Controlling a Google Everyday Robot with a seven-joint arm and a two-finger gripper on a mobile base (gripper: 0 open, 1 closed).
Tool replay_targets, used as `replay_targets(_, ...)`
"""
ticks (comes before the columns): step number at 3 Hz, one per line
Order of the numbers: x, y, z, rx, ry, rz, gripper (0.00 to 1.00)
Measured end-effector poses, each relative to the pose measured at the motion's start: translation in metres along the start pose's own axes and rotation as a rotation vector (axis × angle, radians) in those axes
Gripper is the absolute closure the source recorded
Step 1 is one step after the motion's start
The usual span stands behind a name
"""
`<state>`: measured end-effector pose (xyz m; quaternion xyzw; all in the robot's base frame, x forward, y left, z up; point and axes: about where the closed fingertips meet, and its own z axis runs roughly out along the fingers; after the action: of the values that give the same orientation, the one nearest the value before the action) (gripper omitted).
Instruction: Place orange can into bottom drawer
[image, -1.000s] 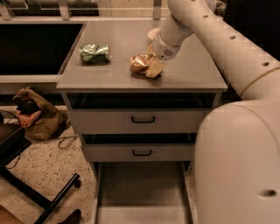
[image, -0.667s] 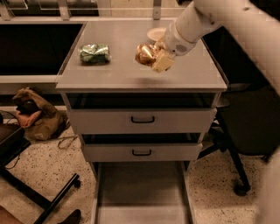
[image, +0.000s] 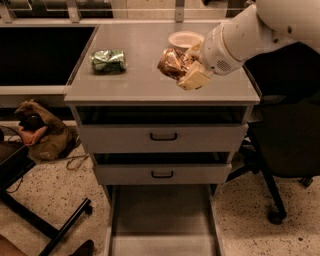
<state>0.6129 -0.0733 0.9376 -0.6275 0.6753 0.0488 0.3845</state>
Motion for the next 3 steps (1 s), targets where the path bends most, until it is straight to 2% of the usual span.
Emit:
replay_targets(1,0.000,0.000,0.000,0.000,0.000,0.000,1.00)
replay_targets(2,0.012,0.013,0.001,-0.010,-0.004,0.025,1.00)
replay_targets(3,0.026,0.046,-0.010,0.019,-0.023,0.061,1.00)
